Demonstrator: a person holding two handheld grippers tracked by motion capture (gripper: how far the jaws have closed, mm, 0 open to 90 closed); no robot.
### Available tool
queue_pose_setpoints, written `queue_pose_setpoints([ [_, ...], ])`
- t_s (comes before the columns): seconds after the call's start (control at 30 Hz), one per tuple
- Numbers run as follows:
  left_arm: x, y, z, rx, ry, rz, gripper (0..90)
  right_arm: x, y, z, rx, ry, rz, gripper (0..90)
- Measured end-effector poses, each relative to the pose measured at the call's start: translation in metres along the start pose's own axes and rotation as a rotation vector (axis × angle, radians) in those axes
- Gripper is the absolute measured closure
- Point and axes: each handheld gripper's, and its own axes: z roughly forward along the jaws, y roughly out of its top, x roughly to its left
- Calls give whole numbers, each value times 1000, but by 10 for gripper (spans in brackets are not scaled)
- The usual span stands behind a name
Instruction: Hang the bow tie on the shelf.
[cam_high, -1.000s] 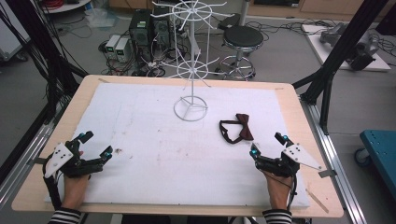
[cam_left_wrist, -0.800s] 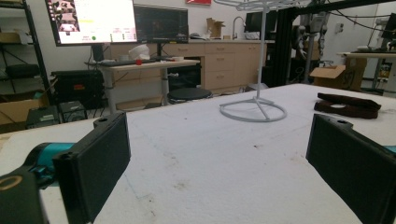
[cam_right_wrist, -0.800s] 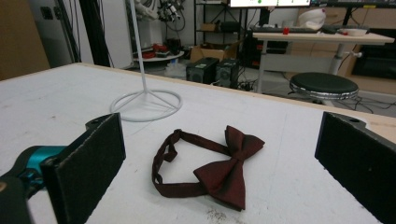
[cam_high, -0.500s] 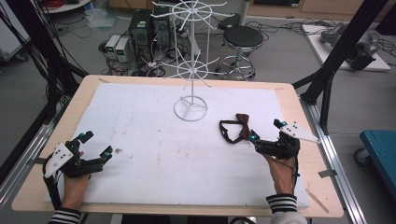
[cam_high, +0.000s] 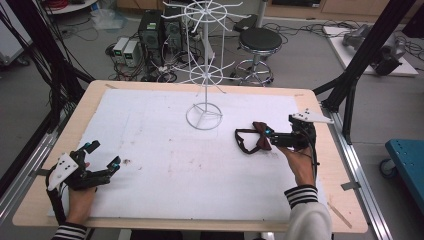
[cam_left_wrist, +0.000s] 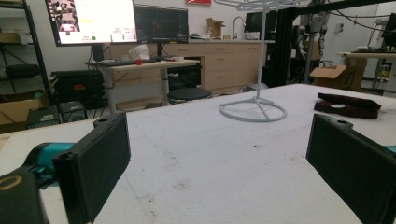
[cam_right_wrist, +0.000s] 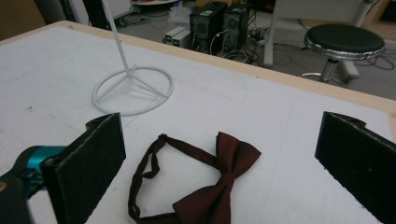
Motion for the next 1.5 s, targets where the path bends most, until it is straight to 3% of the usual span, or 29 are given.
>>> queue_pose_setpoints([
  [0.37,0,0,0,1,-1,3,68,-3,12,29,122,19,-10,9],
  [0.43,0,0,0,1,-1,3,68,-3,13,37,164,19,-15,9],
  [0.53,0,0,0,1,0,2,68,-3,13,40,174,19,-16,10],
  [0.6,0,0,0,1,0,3,68,-5,12,45,194,11,-10,9],
  [0.63,0,0,0,1,-1,3,68,-7,11,49,240,-6,-9,9],
  [1.1,0,0,0,1,0,3,68,-11,-1,75,354,-28,-7,10],
  [1.23,0,0,0,1,0,3,68,-13,-4,79,391,-33,4,60],
  [1.37,0,0,0,1,0,3,68,-13,-9,87,451,-58,2,64],
  [1.5,0,0,0,1,0,4,68,-13,-11,91,476,-83,-11,82],
])
